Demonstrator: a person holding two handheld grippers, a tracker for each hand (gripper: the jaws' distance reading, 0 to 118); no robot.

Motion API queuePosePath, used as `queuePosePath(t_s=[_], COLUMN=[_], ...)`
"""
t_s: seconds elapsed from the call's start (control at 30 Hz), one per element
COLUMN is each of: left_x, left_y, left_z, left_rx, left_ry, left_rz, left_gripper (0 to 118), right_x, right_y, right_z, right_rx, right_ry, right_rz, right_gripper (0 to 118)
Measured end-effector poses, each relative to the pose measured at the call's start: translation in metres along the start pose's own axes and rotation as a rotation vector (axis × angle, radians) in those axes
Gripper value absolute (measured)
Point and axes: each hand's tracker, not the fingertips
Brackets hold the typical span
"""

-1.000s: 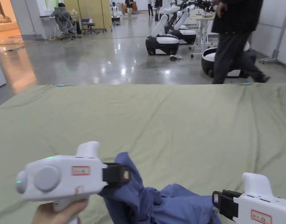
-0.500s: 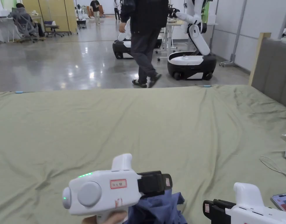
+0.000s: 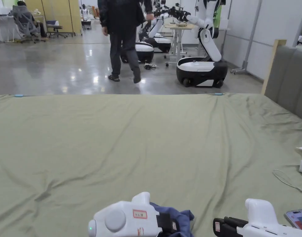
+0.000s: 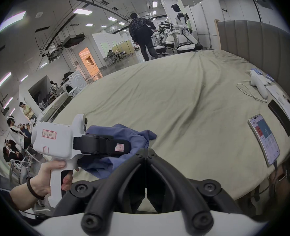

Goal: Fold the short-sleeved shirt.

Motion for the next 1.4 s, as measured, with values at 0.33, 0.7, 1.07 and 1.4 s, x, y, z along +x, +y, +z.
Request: queuePosePath(t_s=[0.33,0.7,1.07,1.4], left_x=[0.005,-0.07,-0.074,-0.043], left_y=[-0.003,0.009,0.001,0.01], left_z=[0.1,0.148,0.064,0.113], left_rx=[0.229,0.283,0.117,0.132], left_ry=[-0.185,-0.122,-0.077,0.08], left_rz=[-0.184,0.063,0.218,-0.02], left_gripper=[84,91,47,40], right_x=[-0.04,-0.075,-0.065,-0.068], right_y=[0.03,0.017,0.012,0.024], right_z=[-0.063,-0.146,-0.141,-0.107], right_rx=[-0.107,-0.299,-0.274,-0.138], right_ry=[0.095,-0.057,-0.027,0.062], right_rz=[0.071,0.324,0.274,0.114], right_gripper=[0,0,0,0])
